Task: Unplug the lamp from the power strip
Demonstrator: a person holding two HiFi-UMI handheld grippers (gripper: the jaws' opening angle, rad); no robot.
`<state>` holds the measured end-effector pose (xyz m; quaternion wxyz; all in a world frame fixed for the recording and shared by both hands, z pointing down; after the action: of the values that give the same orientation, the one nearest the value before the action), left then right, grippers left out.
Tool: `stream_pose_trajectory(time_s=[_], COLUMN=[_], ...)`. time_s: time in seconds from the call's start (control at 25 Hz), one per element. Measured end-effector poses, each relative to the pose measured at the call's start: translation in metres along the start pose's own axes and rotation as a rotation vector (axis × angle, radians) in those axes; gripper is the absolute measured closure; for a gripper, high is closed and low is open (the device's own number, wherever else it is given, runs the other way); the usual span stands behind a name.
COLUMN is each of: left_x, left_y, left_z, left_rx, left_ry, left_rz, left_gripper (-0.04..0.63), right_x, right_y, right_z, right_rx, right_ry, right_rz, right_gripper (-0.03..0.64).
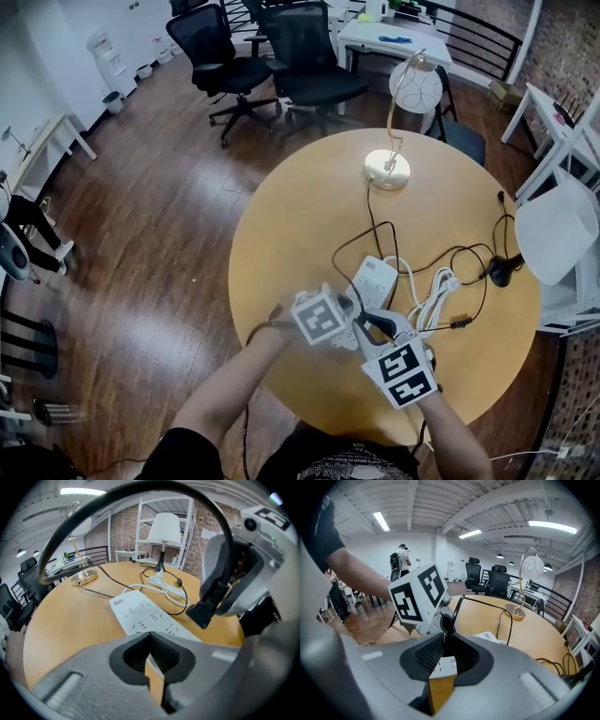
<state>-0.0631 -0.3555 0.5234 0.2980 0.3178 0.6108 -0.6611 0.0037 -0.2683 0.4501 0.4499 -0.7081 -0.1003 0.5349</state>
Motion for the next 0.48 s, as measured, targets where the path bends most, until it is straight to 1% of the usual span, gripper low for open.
stream_pose_trajectory(time_s=[0.08,0.2,0.28,0.36,0.48], left_x=[0.001,0.002,0.003,0.006,0.017], left_y=[0.003,0.002,0.000,-0.001,0.000], left_z=[0.000,-0.004,-0.008,-0.012,-0.021], left_rx=[-0.038,-0.048,-0.061,-0.046,0.027], left_ry=[0.024,0.057,0.101,0.133,0.157], left_rz=[-0.022,-0.035,-0.047,-0.081,-0.165], left_gripper=[0.594,0.594,0.594,0.594,0.594], right_x=[0.006,0.013,0.016,0.018,0.020], right_y=[-0.001,-0.007,-0.015,-0.024,-0.038], right_z=[0.000,-0.002,-0.005,-0.007,-0.011], right_rx=[-0.010,-0.039,-0.068,-0.102,-0.163], right_ry=[-0.005,-0.025,-0.041,-0.060,-0.086], right_rz=[-0.011,-0.022,-0.026,-0.028,-0.035], right_gripper=[0.555,0.557,0.557,0.558,0.558])
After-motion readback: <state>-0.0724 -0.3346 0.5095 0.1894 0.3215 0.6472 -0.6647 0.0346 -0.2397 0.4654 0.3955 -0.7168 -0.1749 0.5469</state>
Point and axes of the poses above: the fingertips, and each gripper's own axes: x backward along the fingers, z to its left, y out of its top, the point moved 9 cm from there along x, backward along the fingers, and after that the axes turned 6 degrees about -x, right-handed, at the moved point
